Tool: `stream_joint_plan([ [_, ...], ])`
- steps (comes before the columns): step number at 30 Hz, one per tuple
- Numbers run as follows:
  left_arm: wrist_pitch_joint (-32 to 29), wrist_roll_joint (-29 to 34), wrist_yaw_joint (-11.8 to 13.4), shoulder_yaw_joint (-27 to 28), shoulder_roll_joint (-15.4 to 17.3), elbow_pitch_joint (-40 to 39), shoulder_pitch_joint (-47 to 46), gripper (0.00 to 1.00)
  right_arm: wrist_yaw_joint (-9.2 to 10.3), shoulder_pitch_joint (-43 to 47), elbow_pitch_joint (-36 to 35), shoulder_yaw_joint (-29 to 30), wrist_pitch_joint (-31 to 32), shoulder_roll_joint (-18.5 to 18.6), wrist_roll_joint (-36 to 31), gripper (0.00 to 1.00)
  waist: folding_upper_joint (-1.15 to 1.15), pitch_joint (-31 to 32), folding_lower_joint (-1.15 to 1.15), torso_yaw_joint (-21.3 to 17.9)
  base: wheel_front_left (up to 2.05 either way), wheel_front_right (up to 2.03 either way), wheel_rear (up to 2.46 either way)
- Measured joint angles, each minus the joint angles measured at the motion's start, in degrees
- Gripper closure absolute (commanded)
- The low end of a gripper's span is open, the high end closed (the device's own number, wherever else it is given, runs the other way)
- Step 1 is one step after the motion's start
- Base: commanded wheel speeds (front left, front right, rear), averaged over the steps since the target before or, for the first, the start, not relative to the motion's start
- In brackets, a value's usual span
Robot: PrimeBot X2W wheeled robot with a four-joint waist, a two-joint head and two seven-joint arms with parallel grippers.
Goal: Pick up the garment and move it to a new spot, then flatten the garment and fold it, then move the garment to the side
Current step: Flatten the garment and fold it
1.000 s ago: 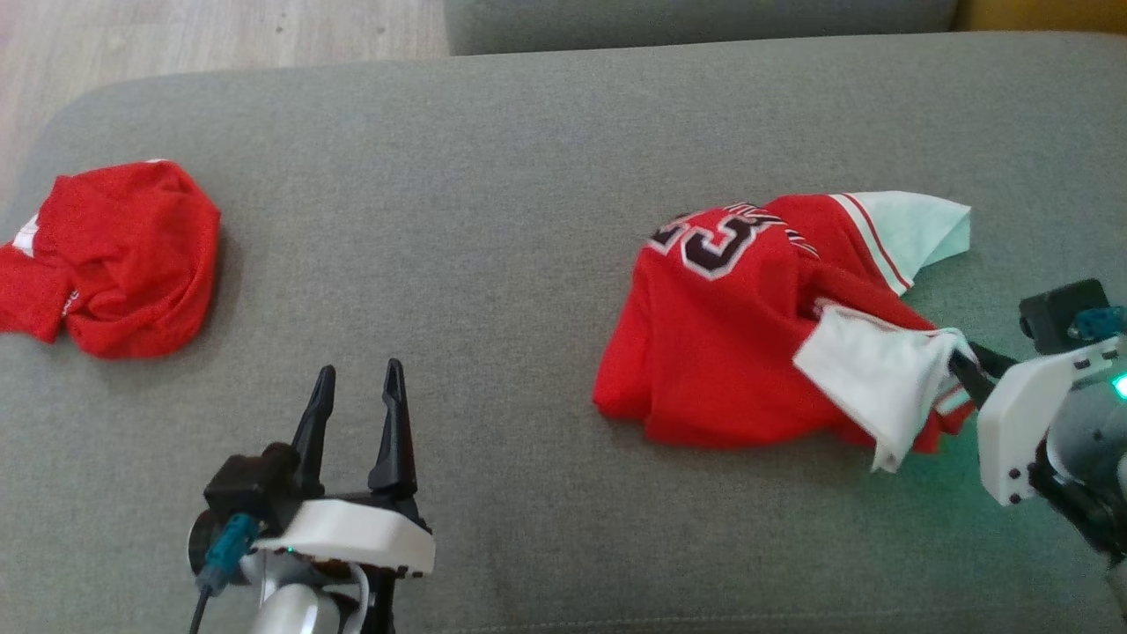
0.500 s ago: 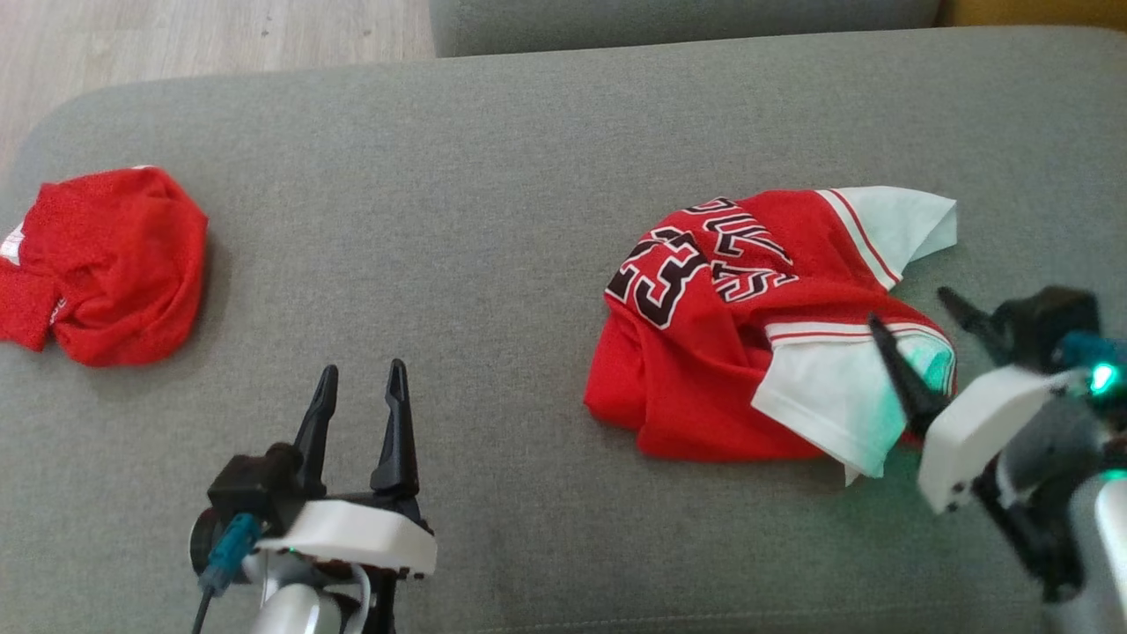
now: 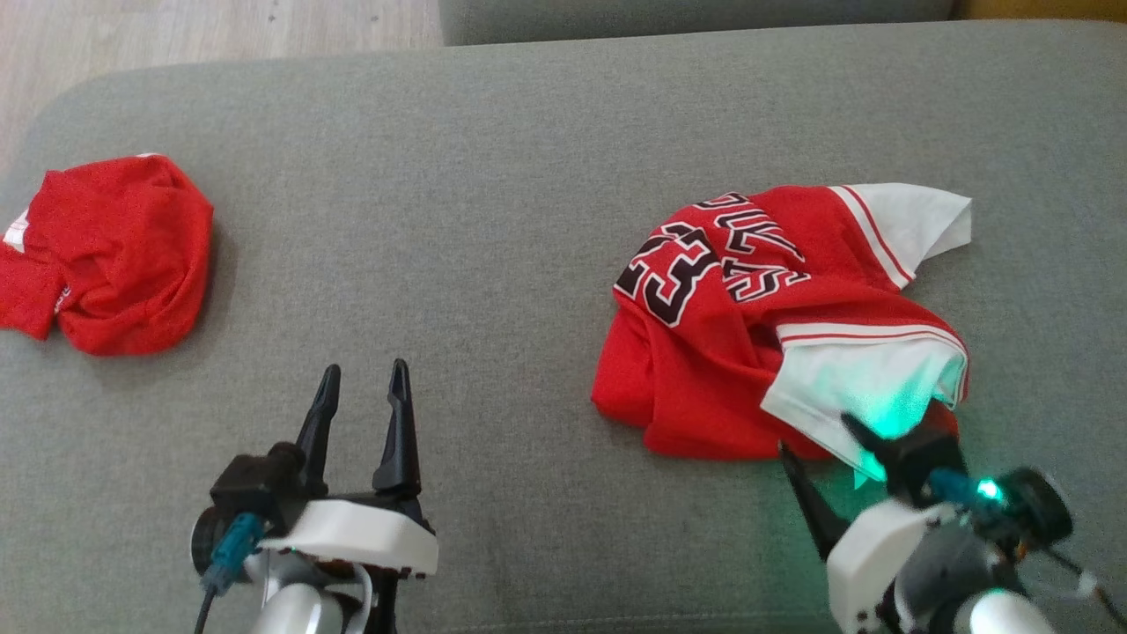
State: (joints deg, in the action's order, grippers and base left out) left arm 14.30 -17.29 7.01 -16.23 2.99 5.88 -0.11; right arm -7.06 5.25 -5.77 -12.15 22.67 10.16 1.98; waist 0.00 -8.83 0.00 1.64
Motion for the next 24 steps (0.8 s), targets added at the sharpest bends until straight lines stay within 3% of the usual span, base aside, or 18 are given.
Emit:
stream_joint_plan([
  [12, 0.0, 0.1, 0.0, 0.1, 0.0, 0.0, -0.1, 0.00, 0.00, 3.5, 1.2, 5.3, -2.3, -2.7, -8.6, 0.00, 0.00, -1.0, 0.00, -0.9, 0.00, 0.00, 0.00],
  [17, 0.0, 0.1, 0.0, 0.1, 0.0, -0.1, -0.2, 0.00, 0.00, 4.4, 1.1, 10.9, -1.4, -6.7, -4.5, 0.00, 0.00, -1.4, 0.00, -1.0, 0.00, 0.00, 0.00],
  [24, 0.0, 0.1, 0.0, 0.2, 0.0, -0.1, -0.2, 0.00, 0.00, 4.9, 3.6, 13.5, 1.1, -7.5, 0.6, 0.00, 0.00, -2.5, 0.00, -1.9, 0.00, 0.00, 0.00],
])
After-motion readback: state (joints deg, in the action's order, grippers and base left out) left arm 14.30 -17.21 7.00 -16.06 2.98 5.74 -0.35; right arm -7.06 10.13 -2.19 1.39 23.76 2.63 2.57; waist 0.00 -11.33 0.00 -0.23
